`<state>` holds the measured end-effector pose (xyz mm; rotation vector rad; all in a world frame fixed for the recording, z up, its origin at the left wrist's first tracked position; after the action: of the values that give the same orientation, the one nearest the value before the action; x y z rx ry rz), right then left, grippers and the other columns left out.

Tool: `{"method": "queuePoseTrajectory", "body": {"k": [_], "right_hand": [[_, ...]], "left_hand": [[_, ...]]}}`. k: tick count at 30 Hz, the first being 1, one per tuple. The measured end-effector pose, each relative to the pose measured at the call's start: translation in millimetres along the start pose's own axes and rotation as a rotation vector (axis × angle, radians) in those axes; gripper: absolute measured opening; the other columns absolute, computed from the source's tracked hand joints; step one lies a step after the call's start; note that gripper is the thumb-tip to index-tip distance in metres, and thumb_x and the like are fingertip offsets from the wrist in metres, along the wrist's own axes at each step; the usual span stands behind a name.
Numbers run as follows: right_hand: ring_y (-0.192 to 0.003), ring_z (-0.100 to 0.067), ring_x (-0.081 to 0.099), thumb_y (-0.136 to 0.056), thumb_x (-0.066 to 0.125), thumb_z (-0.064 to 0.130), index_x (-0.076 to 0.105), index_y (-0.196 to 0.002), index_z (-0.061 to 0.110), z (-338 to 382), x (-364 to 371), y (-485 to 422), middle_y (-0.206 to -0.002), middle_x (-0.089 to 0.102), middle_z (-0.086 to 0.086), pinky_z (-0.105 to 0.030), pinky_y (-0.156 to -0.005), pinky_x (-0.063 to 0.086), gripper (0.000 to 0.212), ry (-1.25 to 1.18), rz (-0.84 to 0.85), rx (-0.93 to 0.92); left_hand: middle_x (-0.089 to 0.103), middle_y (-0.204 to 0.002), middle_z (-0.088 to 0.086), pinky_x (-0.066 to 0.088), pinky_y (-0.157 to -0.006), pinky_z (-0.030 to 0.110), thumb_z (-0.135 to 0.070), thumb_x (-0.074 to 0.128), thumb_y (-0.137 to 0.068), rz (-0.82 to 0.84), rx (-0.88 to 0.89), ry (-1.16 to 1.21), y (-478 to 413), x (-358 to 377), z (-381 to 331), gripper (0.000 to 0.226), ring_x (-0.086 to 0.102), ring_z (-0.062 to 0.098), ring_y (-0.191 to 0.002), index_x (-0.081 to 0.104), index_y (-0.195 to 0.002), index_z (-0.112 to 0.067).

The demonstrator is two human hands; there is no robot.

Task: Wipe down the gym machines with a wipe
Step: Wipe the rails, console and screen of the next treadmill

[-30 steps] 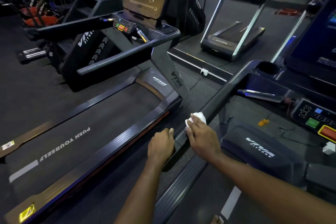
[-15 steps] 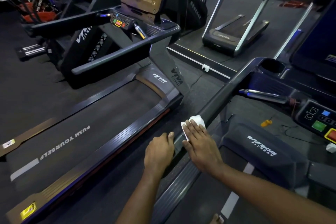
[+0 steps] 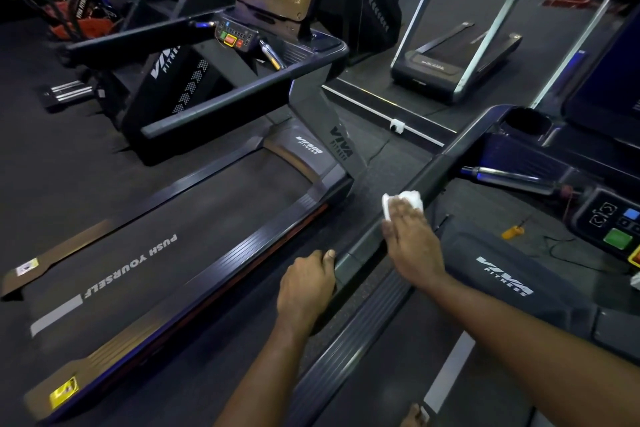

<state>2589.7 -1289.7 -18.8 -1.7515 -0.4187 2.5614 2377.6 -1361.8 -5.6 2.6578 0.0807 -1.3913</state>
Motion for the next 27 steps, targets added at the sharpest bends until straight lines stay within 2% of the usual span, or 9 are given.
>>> {"method": "queuePoseTrajectory", "body": {"k": [2,7,9,13,18,21,24,26,27], "right_hand": [[-0.153,-0.019,0.023,-0.103,0.012,0.057,0.033,-0.156,0.008,4,1,-7,-0.162,0.034,-0.010,-0.035,-0.126,0.013,0.075,-0.039,-0.026,0.088],[-0.154,-0.011,0.018,-0.108,0.020,0.053,0.031,-0.158,0.016,25,3,37,-0.163,0.033,-0.002,-0.036,-0.126,0.017,0.063,0.003,0.101,-0.328],[-0.153,-0.010,0.018,-0.107,0.017,0.053,0.030,-0.159,0.019,10,1,25,-0.163,0.033,0.000,-0.037,-0.126,0.020,0.063,-0.004,0.063,-0.271],[-0.154,-0.016,0.018,-0.102,0.011,0.061,0.030,-0.158,0.013,-10,-1,-5,-0.164,0.029,-0.005,-0.034,-0.126,0.014,0.077,-0.094,-0.029,0.079],[-0.155,-0.012,0.012,-0.108,0.024,0.052,0.024,-0.160,0.014,1,-2,29,-0.166,0.021,-0.002,-0.038,-0.126,0.017,0.064,0.023,0.094,-0.314],[-0.155,-0.014,0.015,-0.106,0.016,0.056,0.023,-0.160,0.015,-23,-4,2,-0.166,0.023,-0.003,-0.035,-0.127,0.013,0.068,0.038,0.054,-0.188],[-0.154,-0.018,0.018,-0.104,0.011,0.059,0.027,-0.159,0.012,-27,-3,-24,-0.164,0.029,-0.008,-0.035,-0.127,0.012,0.074,0.008,0.023,-0.008],[-0.154,-0.016,0.018,-0.105,0.018,0.055,0.028,-0.159,0.014,-26,-3,-20,-0.164,0.031,-0.006,-0.034,-0.126,0.013,0.069,0.039,0.074,-0.148],[-0.154,-0.013,0.016,-0.106,0.019,0.054,0.027,-0.160,0.016,-31,-6,-15,-0.164,0.030,-0.003,-0.034,-0.126,0.014,0.066,0.042,0.112,-0.251]], "left_hand": [[0.061,-0.070,-0.004,0.046,-0.061,0.032,-0.049,0.028,-0.108,-0.003,0.000,-0.001,0,0,0,0.047,0.059,0.011,-0.063,0.057,-0.083,-0.023],[0.061,-0.072,-0.005,0.043,-0.061,0.033,-0.050,0.029,-0.107,-0.007,-0.004,-0.016,-1,-1,-1,0.046,0.058,0.010,-0.065,0.058,-0.083,-0.024],[0.061,-0.071,-0.005,0.041,-0.058,0.030,-0.049,0.029,-0.108,0.016,0.000,-0.005,0,-1,-1,0.046,0.058,0.010,-0.064,0.057,-0.082,-0.024],[0.061,-0.070,-0.004,0.041,-0.057,0.028,-0.048,0.028,-0.108,0.021,0.009,-0.005,-1,-1,-1,0.046,0.058,0.009,-0.062,0.057,-0.082,-0.024],[0.061,-0.072,-0.005,0.049,-0.063,0.031,-0.046,0.028,-0.109,0.011,-0.013,-0.046,-4,2,-4,0.044,0.060,0.008,-0.065,0.058,-0.086,-0.025],[0.060,-0.075,-0.004,0.055,-0.070,0.039,-0.038,0.032,-0.109,0.001,-0.003,-0.067,-13,2,-18,0.038,0.059,0.012,-0.068,0.057,-0.088,-0.020],[0.054,-0.074,-0.006,0.043,-0.060,0.032,-0.036,0.036,-0.108,-0.005,0.061,-0.059,-32,2,-43,0.034,0.052,0.012,-0.066,0.053,-0.086,-0.018],[0.052,-0.075,-0.006,0.036,-0.056,0.028,-0.035,0.036,-0.108,-0.001,0.090,-0.044,-45,5,-60,0.032,0.047,0.010,-0.063,0.051,-0.085,-0.020],[0.056,-0.078,-0.003,0.039,-0.060,0.031,-0.036,0.036,-0.108,0.007,0.106,-0.050,-54,8,-69,0.032,0.049,0.012,-0.066,0.052,-0.087,-0.019]]}}
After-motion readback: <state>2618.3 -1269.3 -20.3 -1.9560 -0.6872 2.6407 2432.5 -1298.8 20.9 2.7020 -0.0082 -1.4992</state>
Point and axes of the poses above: each hand's wrist, its own y-axis away from the middle knuckle, its own x-axis out of the palm, z = x × y, the point moved 1 cm from there along -y, towards the middle knuckle
